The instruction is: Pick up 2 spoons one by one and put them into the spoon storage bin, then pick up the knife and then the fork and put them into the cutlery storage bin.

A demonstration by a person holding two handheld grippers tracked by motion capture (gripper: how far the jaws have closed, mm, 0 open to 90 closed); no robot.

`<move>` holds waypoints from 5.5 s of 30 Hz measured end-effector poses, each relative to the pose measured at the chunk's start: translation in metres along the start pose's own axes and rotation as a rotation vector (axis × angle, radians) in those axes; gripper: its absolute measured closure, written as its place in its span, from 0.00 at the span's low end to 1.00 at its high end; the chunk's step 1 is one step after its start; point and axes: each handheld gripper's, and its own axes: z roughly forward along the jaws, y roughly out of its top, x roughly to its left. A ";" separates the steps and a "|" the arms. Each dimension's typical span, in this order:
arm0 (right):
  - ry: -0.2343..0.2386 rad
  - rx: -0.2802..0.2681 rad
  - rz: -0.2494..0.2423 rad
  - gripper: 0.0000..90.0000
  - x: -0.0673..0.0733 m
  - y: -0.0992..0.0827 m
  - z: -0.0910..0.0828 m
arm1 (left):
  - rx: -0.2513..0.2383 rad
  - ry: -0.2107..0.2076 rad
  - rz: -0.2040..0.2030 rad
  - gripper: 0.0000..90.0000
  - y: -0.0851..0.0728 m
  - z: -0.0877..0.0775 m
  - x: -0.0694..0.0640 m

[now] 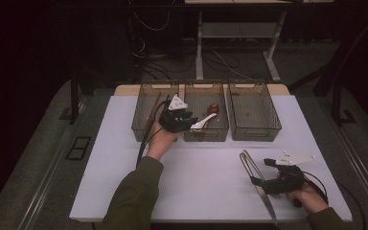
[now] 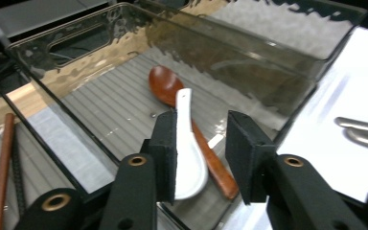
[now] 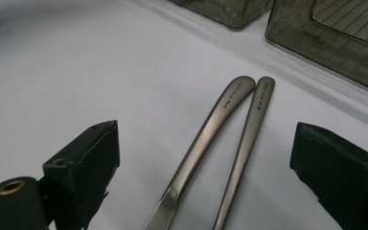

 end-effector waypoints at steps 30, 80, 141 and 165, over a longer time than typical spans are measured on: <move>0.000 -0.009 -0.001 0.11 0.000 0.001 -0.001 | 0.033 -0.093 -0.016 0.36 -0.049 -0.055 -0.028; 0.008 0.097 0.070 0.59 -0.012 0.012 -0.015 | 0.067 -0.099 -0.060 0.00 -0.128 -0.107 -0.051; -0.141 0.315 -0.002 1.00 -0.032 0.004 -0.008 | 0.051 -0.125 -0.041 0.00 -0.127 -0.102 -0.054; -0.054 0.343 -0.051 0.62 -0.036 0.039 -0.014 | 0.046 -0.139 -0.043 0.00 -0.128 -0.101 -0.054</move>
